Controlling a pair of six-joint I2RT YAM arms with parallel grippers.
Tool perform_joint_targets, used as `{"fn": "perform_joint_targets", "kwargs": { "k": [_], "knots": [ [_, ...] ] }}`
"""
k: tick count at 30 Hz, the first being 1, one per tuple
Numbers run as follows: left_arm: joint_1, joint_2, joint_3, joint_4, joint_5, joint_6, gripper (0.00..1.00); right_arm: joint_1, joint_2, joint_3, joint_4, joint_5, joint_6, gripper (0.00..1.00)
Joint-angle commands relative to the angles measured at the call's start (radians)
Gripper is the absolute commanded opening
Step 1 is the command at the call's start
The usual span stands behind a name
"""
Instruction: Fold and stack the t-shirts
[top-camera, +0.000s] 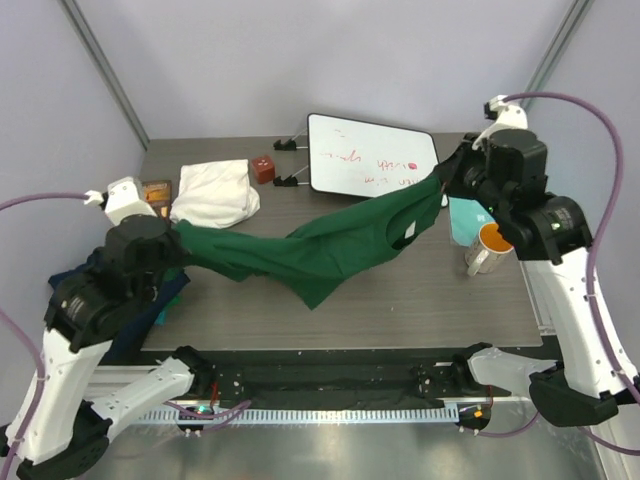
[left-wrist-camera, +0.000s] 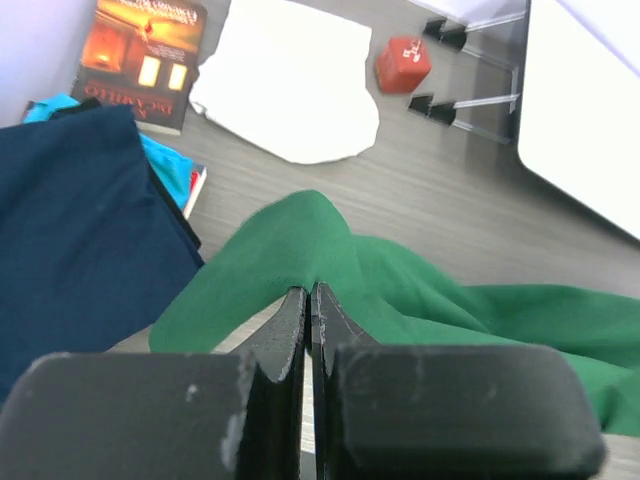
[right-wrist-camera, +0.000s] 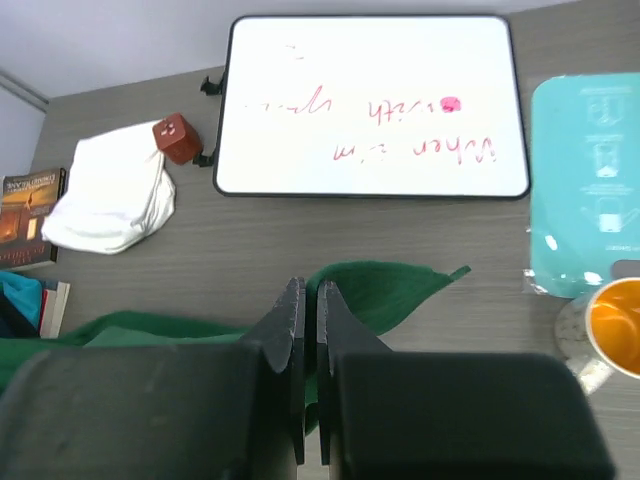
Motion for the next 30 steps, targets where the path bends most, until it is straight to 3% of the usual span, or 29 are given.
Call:
{"fn": "perform_joint_targets", "kwargs": {
  "k": [1, 13, 19, 26, 30],
  "knots": [
    [0.004, -0.042, 0.061, -0.082, -0.043, 0.002, 0.0, 0.001, -0.04, 0.179, -0.061, 0.11, -0.056, 0.01],
    [0.005, -0.163, 0.166, -0.212, -0.089, -0.029, 0.0, 0.001, -0.073, 0.367, -0.162, 0.181, -0.077, 0.01],
    [0.004, -0.179, 0.164, -0.208, -0.127, -0.023, 0.0, 0.001, -0.086, 0.361, -0.165, 0.222, -0.091, 0.01],
    [0.005, -0.02, 0.079, -0.022, -0.145, 0.052, 0.0, 0.001, -0.031, 0.27, -0.118, 0.218, -0.08, 0.01],
    [0.005, 0.16, 0.171, 0.091, -0.176, 0.121, 0.0, -0.005, 0.037, 0.307, -0.076, 0.223, -0.085, 0.01]
  ]
}}
